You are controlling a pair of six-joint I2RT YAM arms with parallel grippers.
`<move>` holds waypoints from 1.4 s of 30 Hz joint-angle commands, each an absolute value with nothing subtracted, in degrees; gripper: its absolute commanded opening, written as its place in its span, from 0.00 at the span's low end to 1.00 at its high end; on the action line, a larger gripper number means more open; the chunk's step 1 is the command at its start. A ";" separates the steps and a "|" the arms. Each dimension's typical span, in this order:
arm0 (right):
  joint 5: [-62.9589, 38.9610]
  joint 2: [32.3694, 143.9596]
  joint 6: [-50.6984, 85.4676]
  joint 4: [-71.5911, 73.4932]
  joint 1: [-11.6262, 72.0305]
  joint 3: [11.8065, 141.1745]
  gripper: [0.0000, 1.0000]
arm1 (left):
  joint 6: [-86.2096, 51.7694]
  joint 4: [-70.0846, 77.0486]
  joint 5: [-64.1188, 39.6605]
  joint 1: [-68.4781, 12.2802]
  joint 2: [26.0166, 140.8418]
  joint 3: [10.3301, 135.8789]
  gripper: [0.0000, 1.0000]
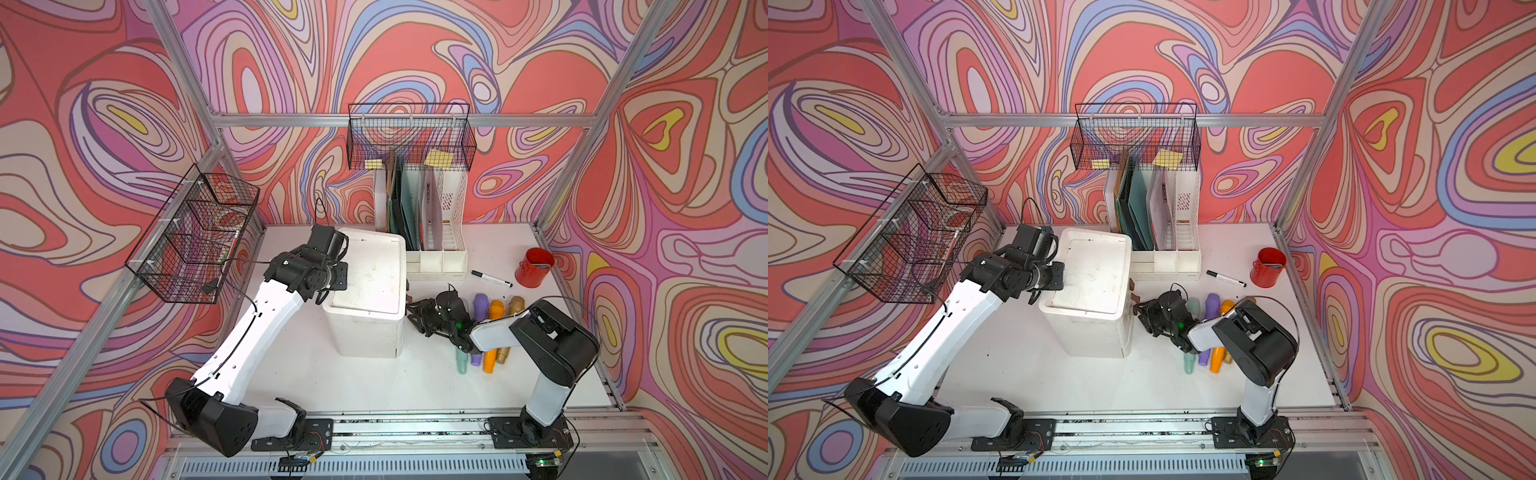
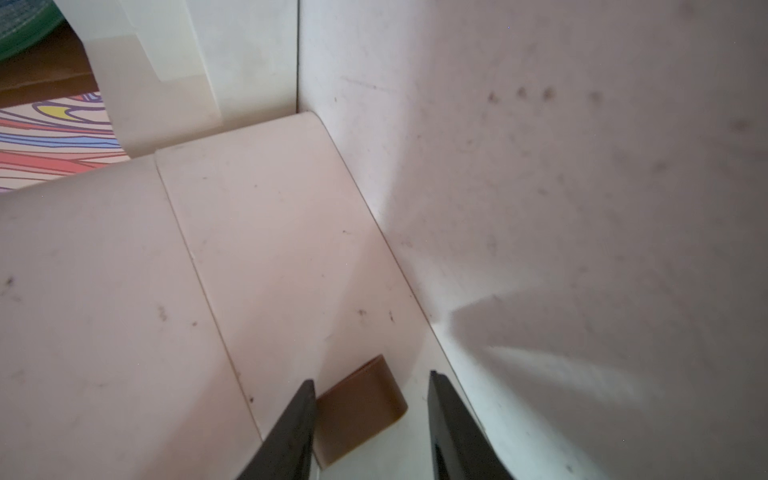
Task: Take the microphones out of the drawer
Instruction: Open the drawer in the storage box.
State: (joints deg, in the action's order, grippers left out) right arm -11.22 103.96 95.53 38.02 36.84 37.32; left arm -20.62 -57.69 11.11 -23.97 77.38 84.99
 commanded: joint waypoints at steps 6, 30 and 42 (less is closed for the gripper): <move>-7.80 105.04 101.02 42.53 39.19 37.36 0.30 | -19.47 -56.85 11.33 -24.30 77.61 84.16 0.00; 0.19 91.73 84.33 18.23 39.55 38.39 0.00 | -19.34 -57.04 11.84 -24.26 77.26 83.79 0.00; 7.70 83.72 71.33 -1.24 38.74 41.98 0.00 | -19.34 -57.22 12.04 -24.32 76.65 83.50 0.00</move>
State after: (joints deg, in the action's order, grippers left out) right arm 3.90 86.39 76.73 6.90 39.05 40.27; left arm -19.94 -57.41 10.79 -24.01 77.21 84.75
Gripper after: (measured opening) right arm 0.048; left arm 0.202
